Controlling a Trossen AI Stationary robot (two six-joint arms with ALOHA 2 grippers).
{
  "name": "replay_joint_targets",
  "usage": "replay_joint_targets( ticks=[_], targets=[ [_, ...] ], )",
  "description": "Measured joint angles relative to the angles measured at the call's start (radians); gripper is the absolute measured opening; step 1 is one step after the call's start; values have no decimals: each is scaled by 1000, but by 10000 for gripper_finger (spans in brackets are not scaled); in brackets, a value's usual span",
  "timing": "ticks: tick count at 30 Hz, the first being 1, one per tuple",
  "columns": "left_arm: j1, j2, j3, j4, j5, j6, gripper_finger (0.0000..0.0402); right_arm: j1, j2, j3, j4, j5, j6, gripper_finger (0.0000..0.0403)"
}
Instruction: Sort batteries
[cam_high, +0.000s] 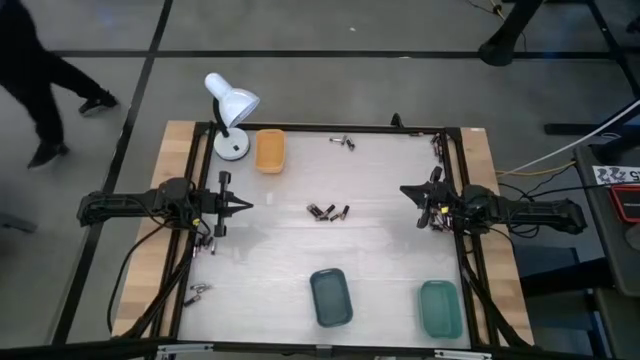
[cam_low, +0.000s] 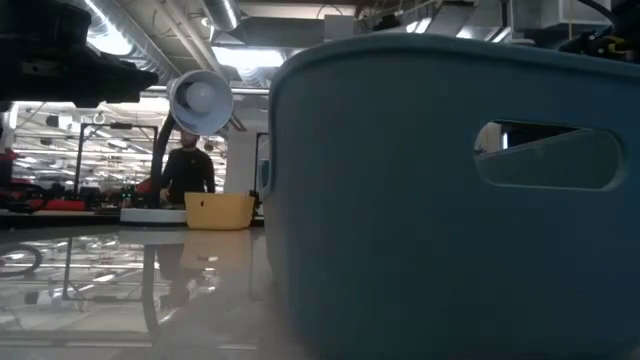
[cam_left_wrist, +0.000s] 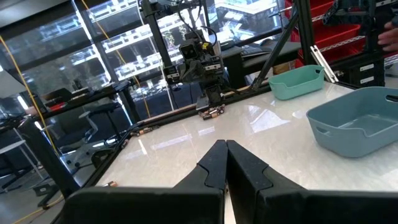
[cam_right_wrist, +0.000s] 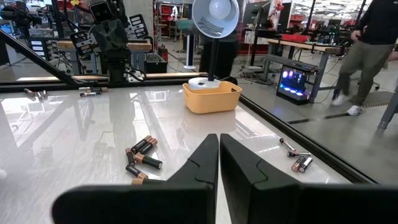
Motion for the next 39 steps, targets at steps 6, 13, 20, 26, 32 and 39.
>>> replay_joint_targets(
  ticks=[6, 13, 20, 26, 32, 39],
  targets=[
    [0, 0, 0, 0, 0, 0, 0, 0, 0, 0, 0, 0, 0, 19],
    [0, 0, 0, 0, 0, 41, 0, 0, 0, 0, 55, 0, 23, 19],
    [0, 0, -1, 11, 7, -37, 0, 0, -1, 11, 218, -13, -3, 19],
    [0, 0, -1, 112, 10, -337, 0, 0, 14, 65, 234, -183, 31, 19],
    [0, 0, -1, 221, 9, -499, 0, 0, 134, 68, 319, -202, 78, 19],
    [0, 0, -1, 282, -23, -438, 0, 0, 372, 109, 517, -182, 79, 19]
  ],
)
